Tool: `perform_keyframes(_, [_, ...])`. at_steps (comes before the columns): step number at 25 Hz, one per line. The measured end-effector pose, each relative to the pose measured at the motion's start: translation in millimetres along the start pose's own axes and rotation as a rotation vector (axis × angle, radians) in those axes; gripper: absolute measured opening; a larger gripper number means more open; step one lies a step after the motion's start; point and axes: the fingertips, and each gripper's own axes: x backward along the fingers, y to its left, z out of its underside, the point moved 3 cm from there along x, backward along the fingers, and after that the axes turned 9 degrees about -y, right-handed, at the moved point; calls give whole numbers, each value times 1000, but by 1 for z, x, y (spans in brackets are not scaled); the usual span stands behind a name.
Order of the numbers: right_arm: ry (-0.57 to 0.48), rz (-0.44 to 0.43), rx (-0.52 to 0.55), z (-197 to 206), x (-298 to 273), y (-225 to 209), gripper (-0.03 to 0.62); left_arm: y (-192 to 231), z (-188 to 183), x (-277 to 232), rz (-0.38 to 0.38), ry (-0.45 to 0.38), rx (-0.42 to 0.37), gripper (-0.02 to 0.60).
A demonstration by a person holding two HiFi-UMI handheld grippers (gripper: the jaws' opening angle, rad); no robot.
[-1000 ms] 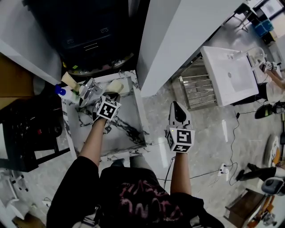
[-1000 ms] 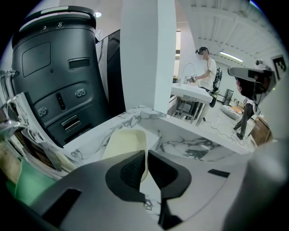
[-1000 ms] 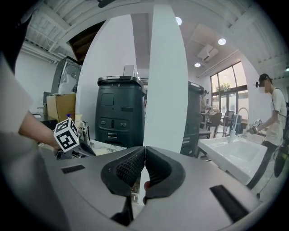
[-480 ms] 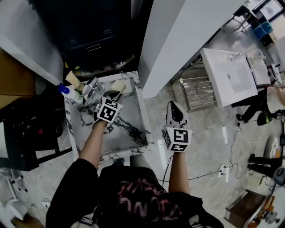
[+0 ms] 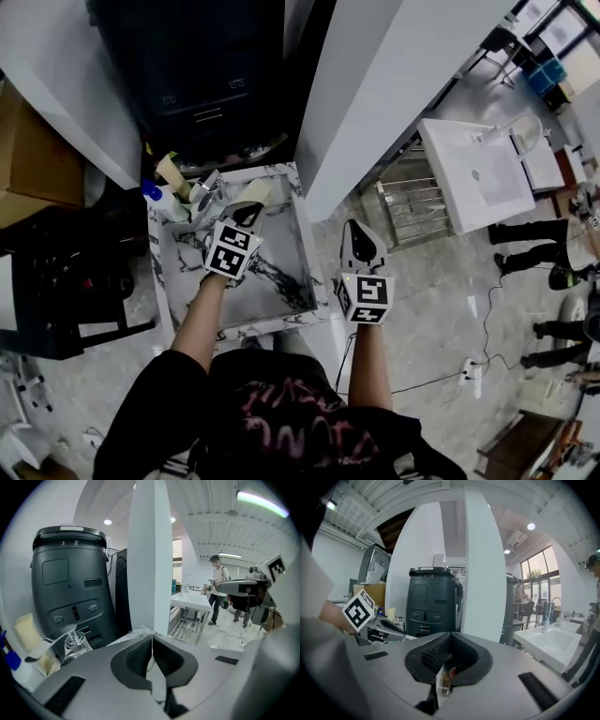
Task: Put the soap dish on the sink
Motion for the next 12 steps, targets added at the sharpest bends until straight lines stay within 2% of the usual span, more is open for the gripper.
perform_keyframes(4, [-23,-10,-4,-10,3,15,12,2,-15,25,-30,-53,18,17])
perform_keyframes(12, [-39,-36,-1,-18,12,49,12,8,-49,80,-75,-159,5,15])
